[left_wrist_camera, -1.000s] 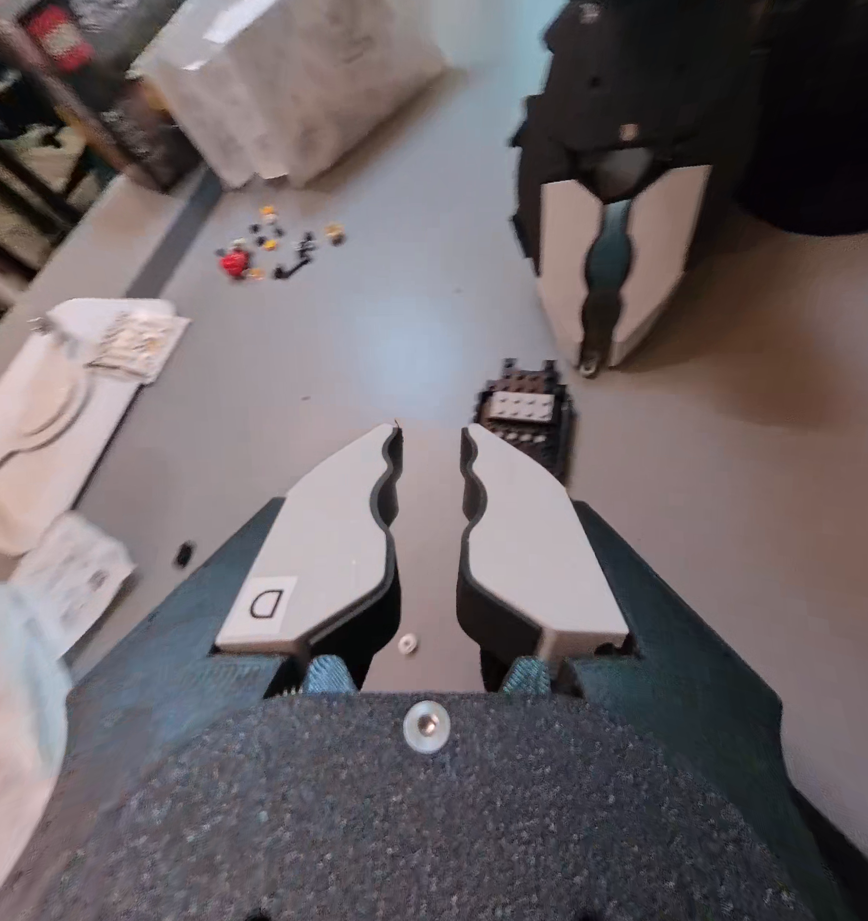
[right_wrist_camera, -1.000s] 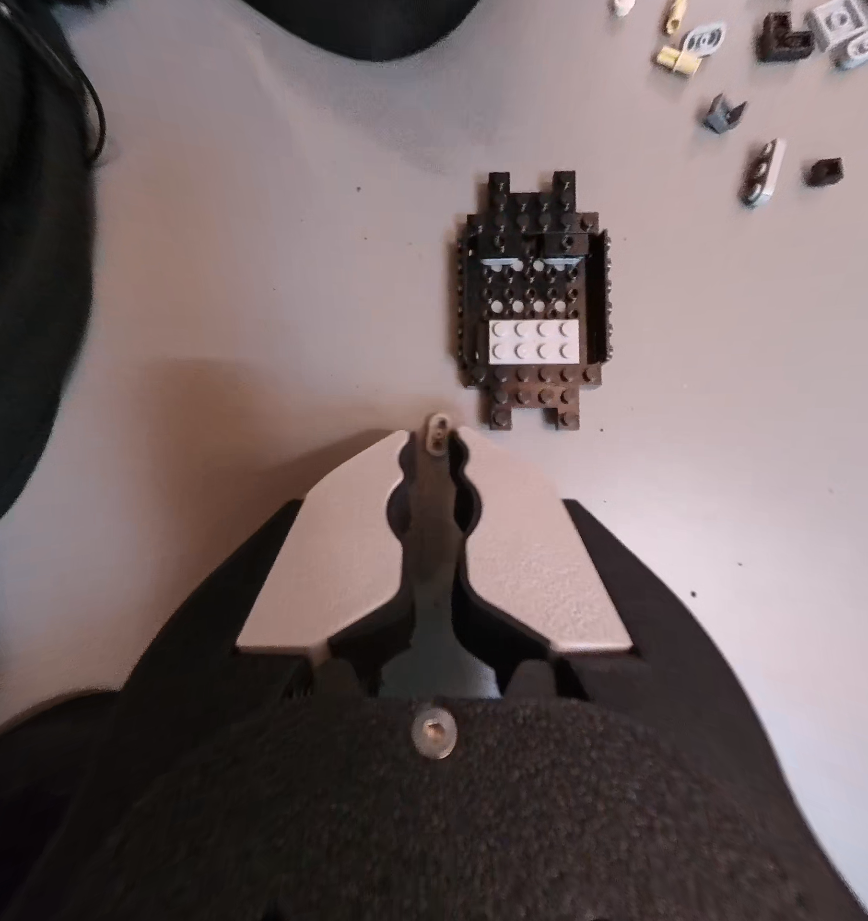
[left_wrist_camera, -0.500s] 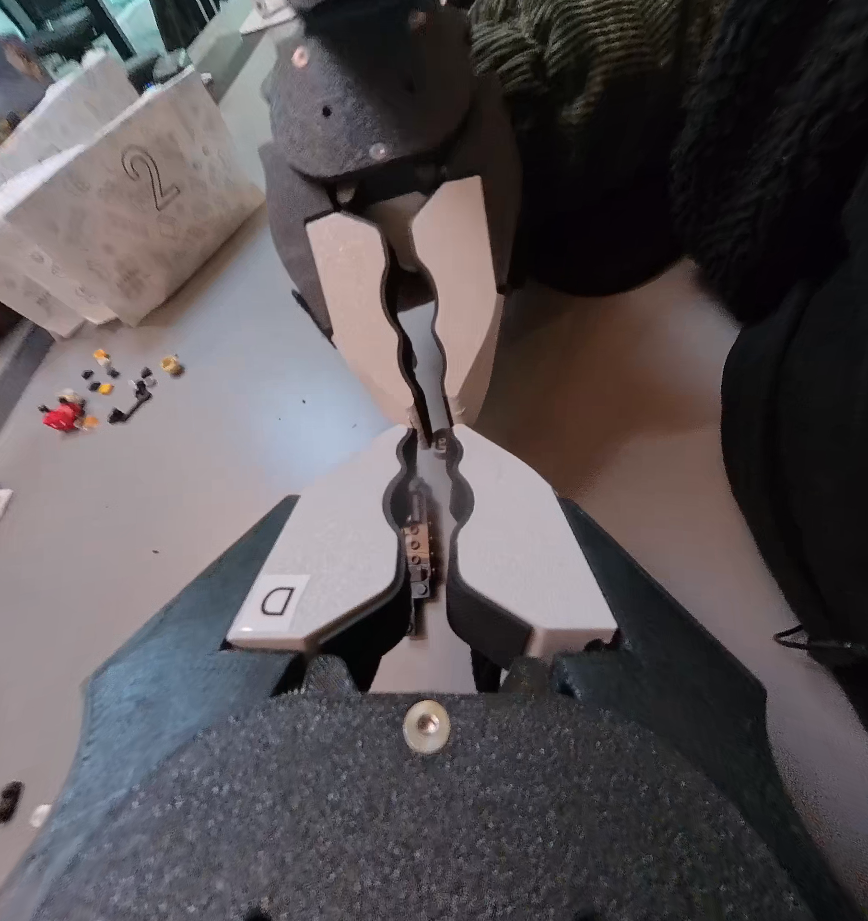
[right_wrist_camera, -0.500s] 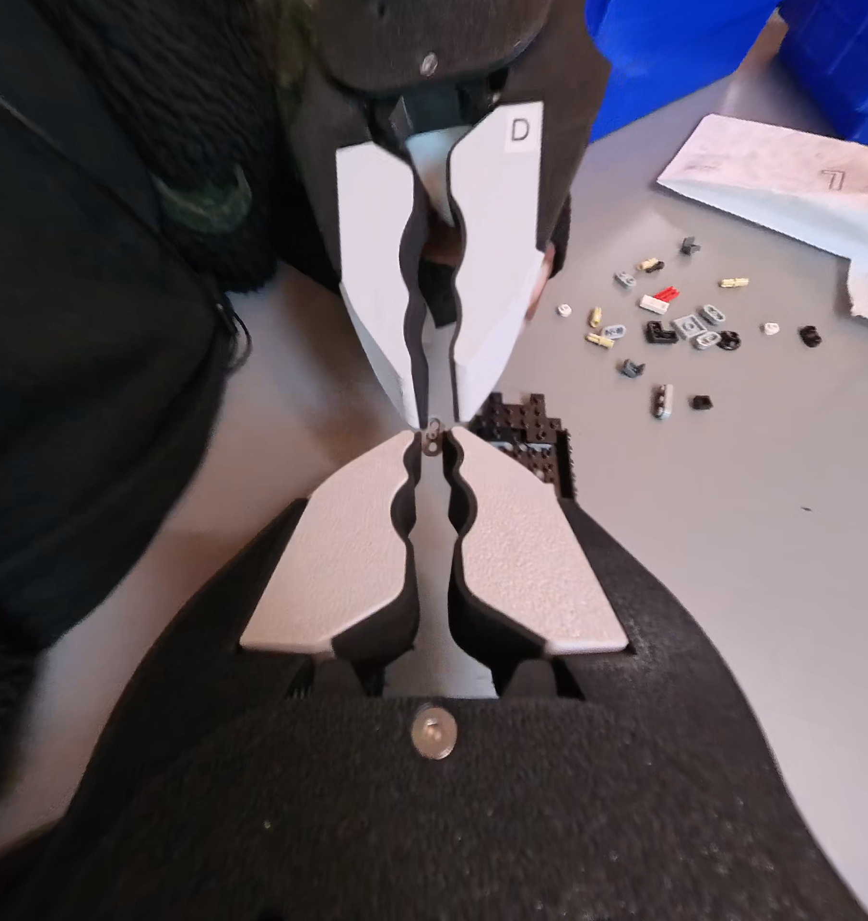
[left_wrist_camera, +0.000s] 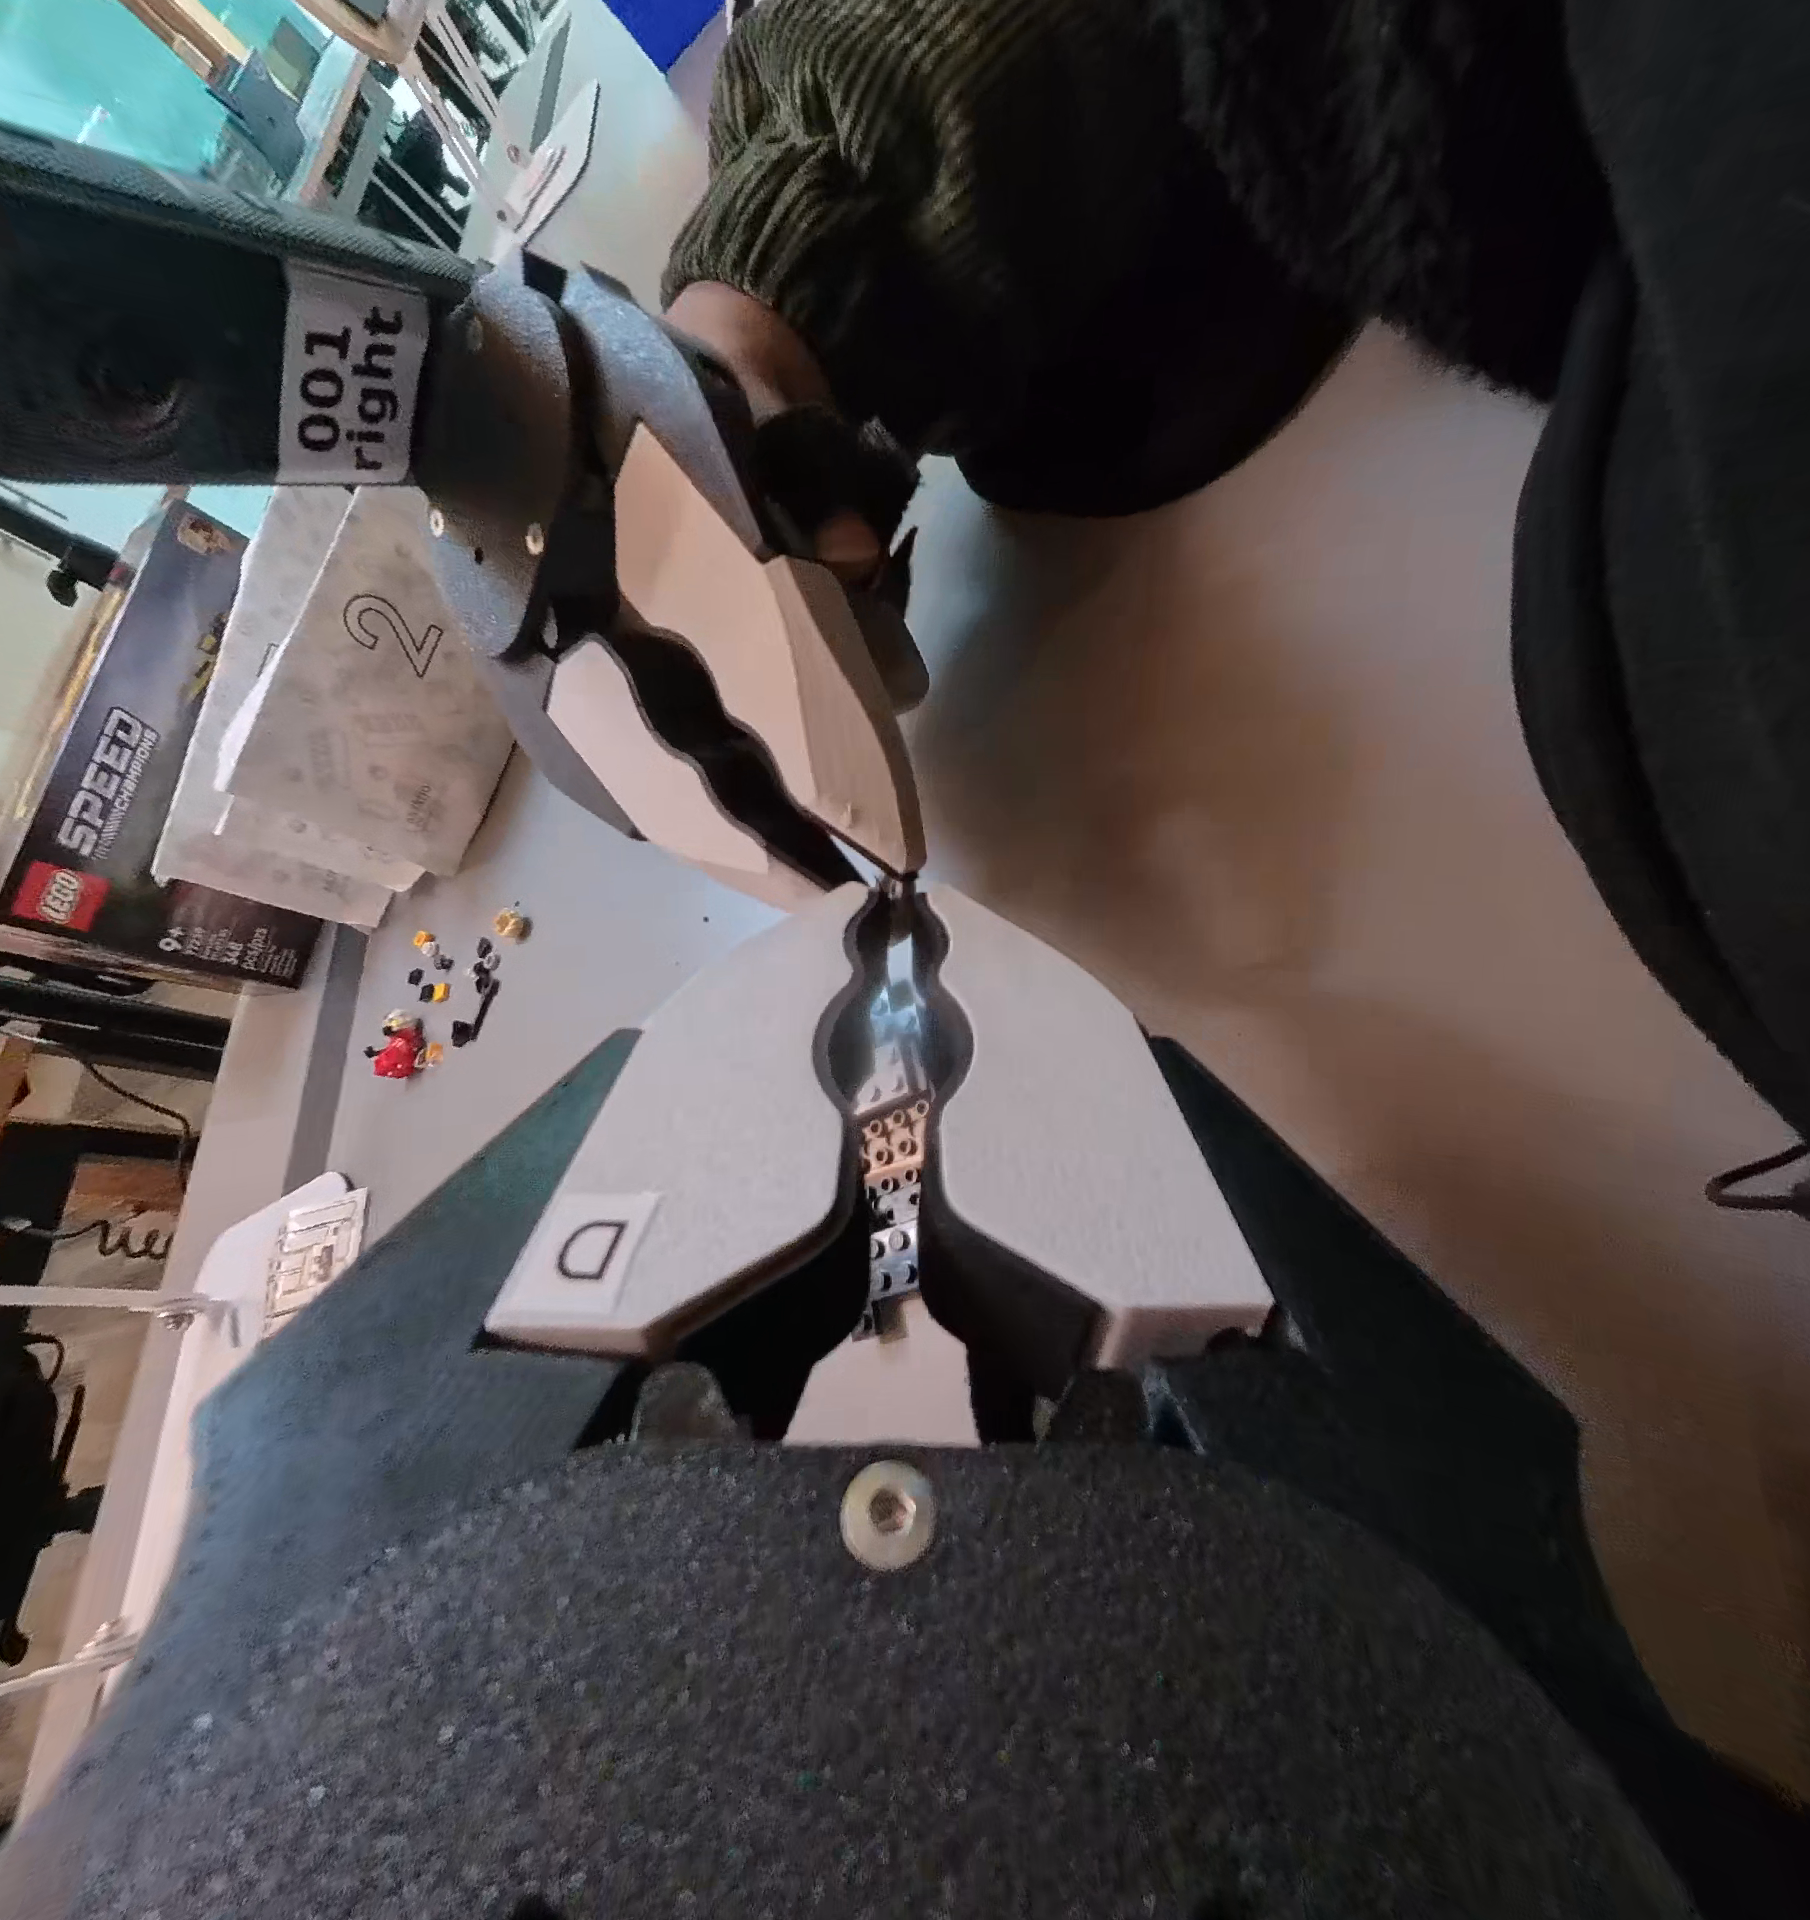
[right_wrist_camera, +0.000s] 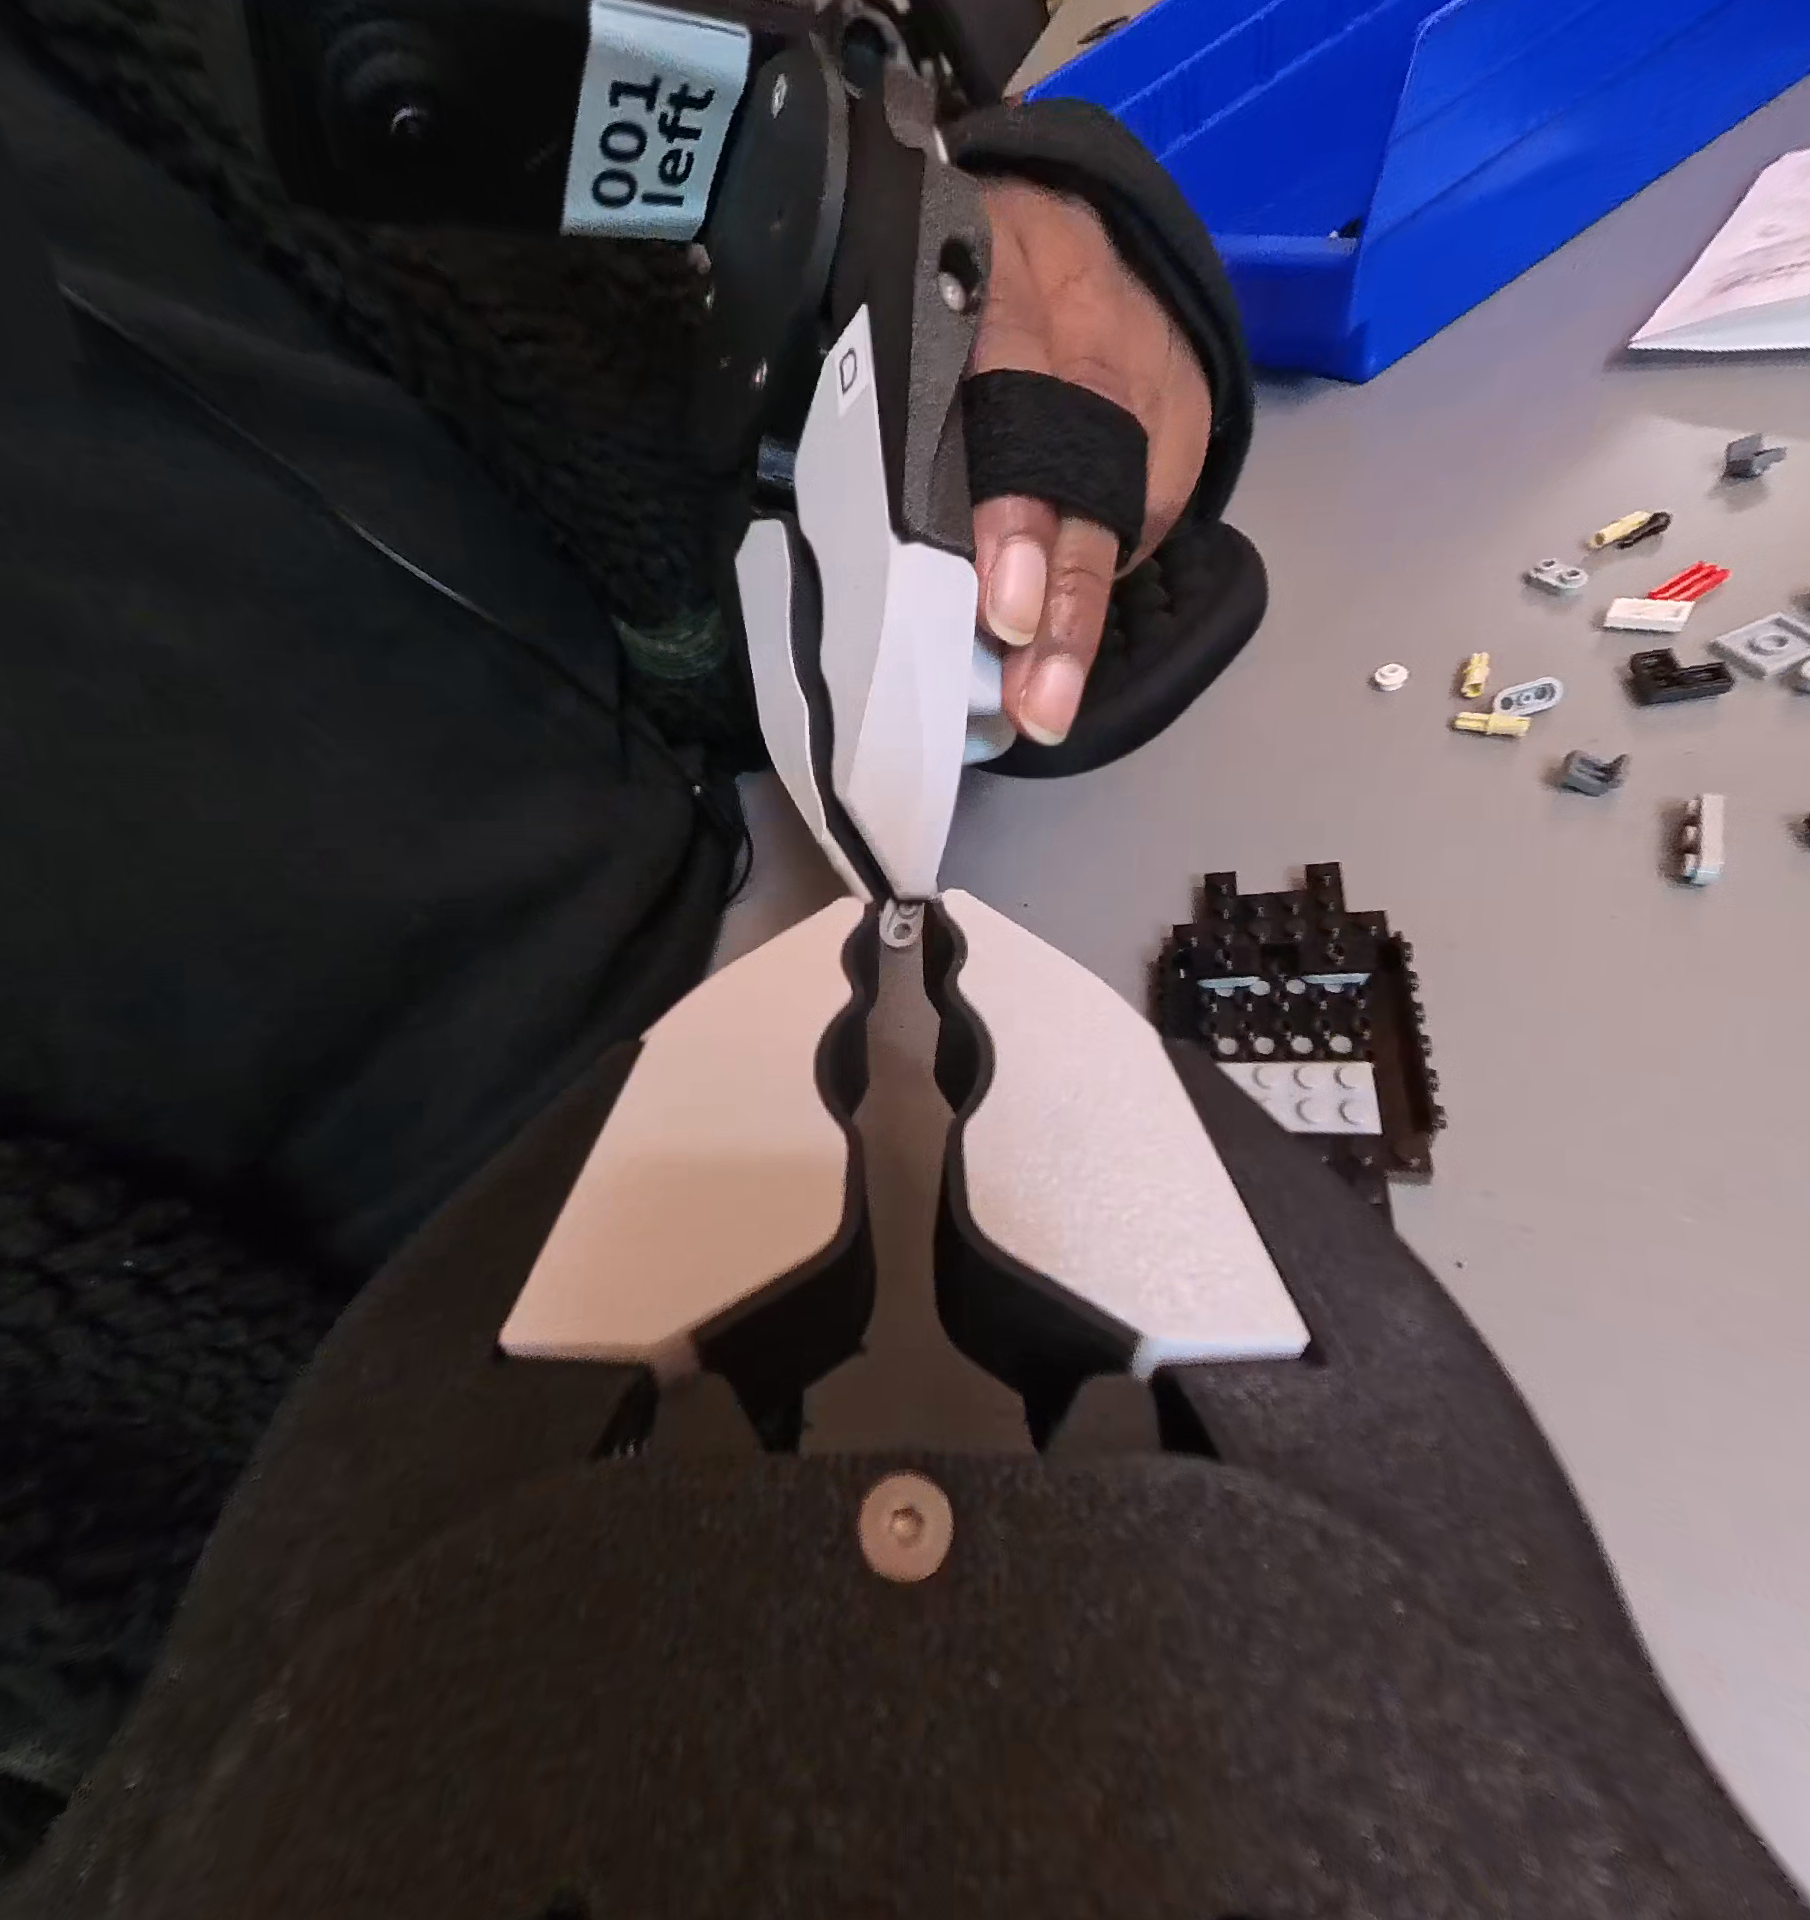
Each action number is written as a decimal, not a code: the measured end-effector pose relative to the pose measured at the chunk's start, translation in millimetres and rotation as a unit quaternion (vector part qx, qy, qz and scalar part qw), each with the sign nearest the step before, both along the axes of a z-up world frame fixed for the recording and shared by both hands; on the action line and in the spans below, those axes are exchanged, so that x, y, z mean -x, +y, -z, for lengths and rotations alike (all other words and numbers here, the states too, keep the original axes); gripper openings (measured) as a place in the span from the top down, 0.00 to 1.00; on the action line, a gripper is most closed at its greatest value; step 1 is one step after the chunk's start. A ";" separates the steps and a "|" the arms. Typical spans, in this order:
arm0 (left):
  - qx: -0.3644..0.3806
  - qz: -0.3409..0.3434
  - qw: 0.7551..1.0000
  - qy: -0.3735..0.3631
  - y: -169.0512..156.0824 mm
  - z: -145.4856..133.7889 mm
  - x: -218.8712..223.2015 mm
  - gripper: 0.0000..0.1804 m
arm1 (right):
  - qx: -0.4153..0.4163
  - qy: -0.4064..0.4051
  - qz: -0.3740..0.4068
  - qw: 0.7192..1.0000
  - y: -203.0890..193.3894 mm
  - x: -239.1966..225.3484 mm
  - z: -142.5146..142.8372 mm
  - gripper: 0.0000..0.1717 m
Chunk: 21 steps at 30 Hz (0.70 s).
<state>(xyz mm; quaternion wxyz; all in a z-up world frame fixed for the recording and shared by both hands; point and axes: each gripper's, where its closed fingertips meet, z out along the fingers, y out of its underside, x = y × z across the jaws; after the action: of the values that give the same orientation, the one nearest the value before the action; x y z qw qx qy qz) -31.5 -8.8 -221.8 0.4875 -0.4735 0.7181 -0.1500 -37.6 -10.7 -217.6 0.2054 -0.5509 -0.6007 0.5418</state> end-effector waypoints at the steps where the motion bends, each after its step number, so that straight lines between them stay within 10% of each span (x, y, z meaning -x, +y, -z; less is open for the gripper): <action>1: 0.001 0.000 1.000 0.003 -1.1 -0.1 0.9 0.98 | 0.008 0.004 -0.003 1.000 -0.8 -0.1 -1.2 0.96; 6: 0.022 -0.039 0.999 -0.024 11.6 -17.3 15.6 0.98 | 0.016 0.049 0.016 0.999 8.1 -3.6 -18.3 0.93; 10: -0.032 -0.226 0.969 -0.098 73.9 -73.6 81.5 0.98 | -0.047 0.067 0.111 0.990 45.4 -11.0 -24.1 0.91; 15: -0.035 -0.583 0.798 -0.147 132.6 -115.9 260.7 0.98 | -0.113 0.049 0.228 0.966 91.5 -21.5 -18.9 0.90; 21: 0.169 -0.768 0.614 -0.068 103.5 -36.9 392.7 0.98 | -0.114 0.030 0.253 0.960 101.6 -23.3 -10.7 0.90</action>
<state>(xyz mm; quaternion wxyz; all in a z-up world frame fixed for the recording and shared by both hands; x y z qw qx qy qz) -424.3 94.7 -184.9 0.3838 -0.9142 0.0183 0.1290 -14.3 90.9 -207.0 0.4152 -0.6410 -0.4934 0.4162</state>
